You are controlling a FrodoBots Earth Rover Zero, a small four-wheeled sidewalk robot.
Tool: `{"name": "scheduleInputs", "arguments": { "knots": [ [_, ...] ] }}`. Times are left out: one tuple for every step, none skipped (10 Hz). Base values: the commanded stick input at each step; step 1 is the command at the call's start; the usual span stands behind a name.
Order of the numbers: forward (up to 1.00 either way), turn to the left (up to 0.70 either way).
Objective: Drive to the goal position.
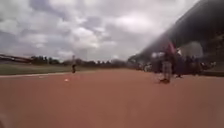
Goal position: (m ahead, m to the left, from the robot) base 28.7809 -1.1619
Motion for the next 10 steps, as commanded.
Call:
{"name": "scheduleInputs", "arguments": {
  "knots": [
    [0.70, -0.35],
    [0.70, -0.35],
    [0.70, -0.35],
    [0.70, -0.35],
    [0.70, -0.35],
    [0.70, -0.35],
    [0.70, -0.19],
    [0.70, -0.07],
    [0.70, 0.00],
    [0.70, 0.00]
  ]
}}
